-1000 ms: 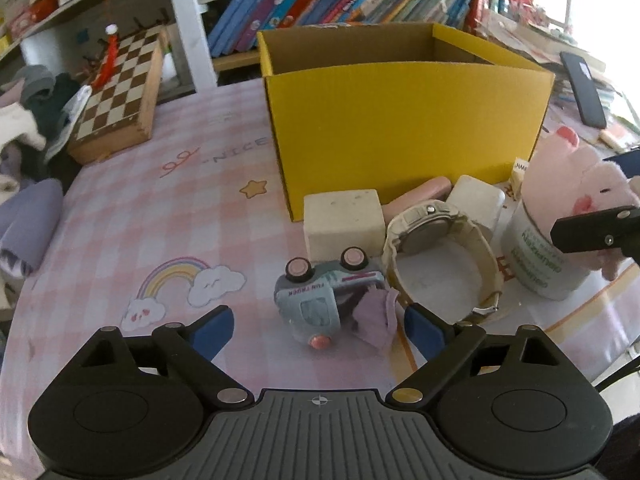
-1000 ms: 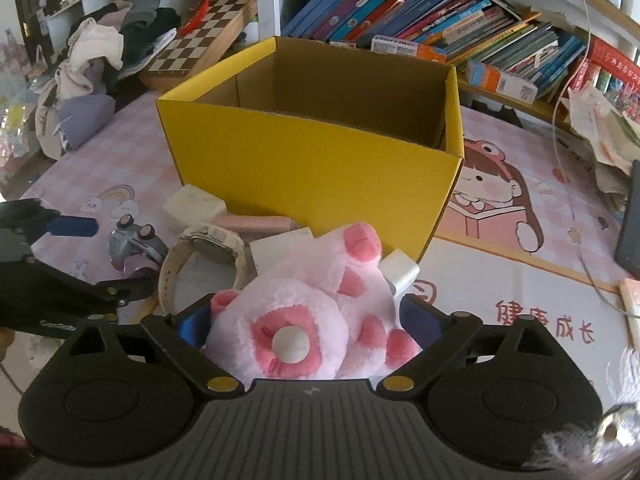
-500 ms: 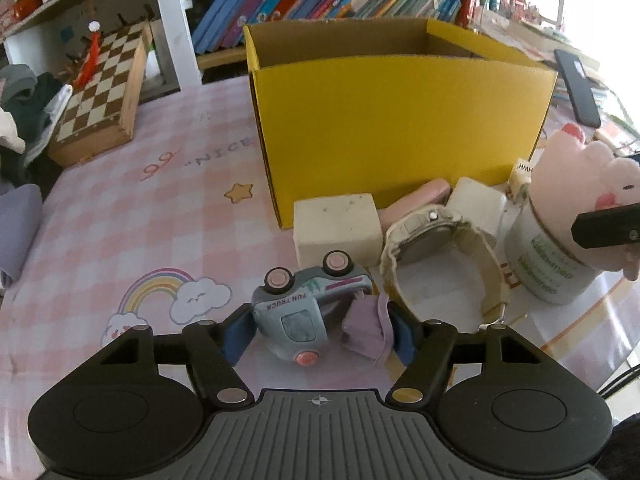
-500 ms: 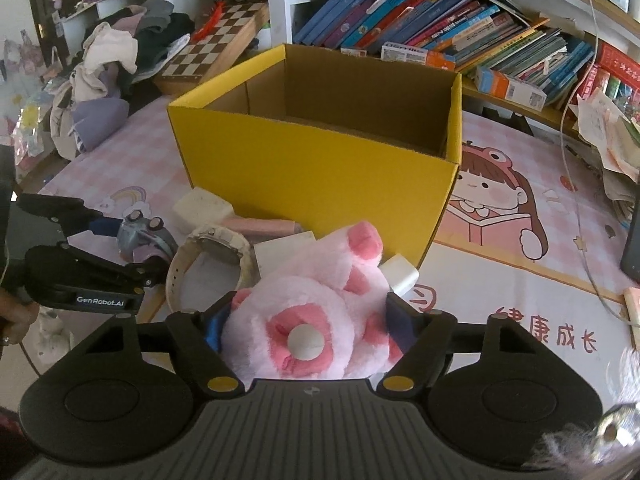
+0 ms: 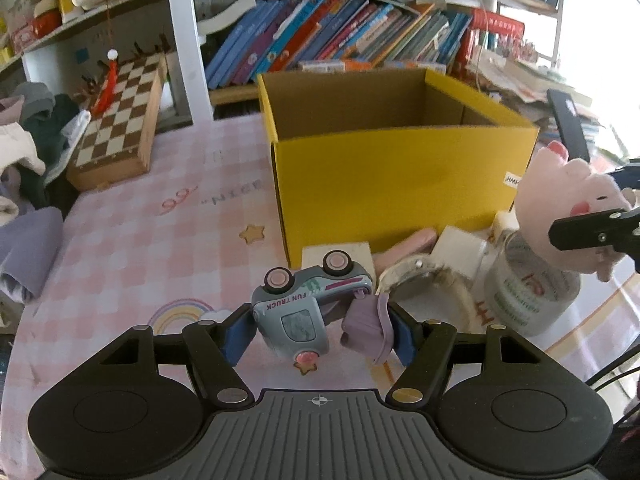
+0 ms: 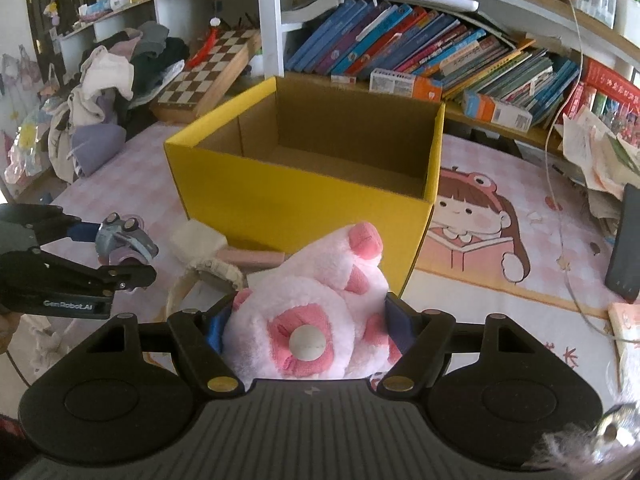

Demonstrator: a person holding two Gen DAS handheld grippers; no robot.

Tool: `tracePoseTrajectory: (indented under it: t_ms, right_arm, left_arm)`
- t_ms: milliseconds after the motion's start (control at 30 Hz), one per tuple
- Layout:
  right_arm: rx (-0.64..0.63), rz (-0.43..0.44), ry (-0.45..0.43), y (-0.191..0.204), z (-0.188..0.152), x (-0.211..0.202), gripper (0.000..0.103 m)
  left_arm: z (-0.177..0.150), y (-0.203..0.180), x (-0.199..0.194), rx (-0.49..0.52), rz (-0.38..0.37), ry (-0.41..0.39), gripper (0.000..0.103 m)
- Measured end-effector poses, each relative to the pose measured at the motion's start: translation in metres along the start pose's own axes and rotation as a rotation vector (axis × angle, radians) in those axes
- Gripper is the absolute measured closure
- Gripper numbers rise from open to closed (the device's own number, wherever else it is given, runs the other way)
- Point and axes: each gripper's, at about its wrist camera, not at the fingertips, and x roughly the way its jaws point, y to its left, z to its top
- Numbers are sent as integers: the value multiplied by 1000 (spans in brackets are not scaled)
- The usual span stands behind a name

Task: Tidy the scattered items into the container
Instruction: 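Carry the truck and pig over the yellow box with both tools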

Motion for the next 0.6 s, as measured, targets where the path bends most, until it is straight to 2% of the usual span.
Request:
tracePoseTrajectory:
  t_ms: [267, 600]
  right_arm:
    - [-10, 10, -52, -1, 12, -15, 30]
    - [-4, 64, -115, -5, 27, -27, 30]
  left_arm:
    - [18, -6, -17, 23, -3, -68, 34]
    - [45, -18, -37, 36, -53, -146, 33]
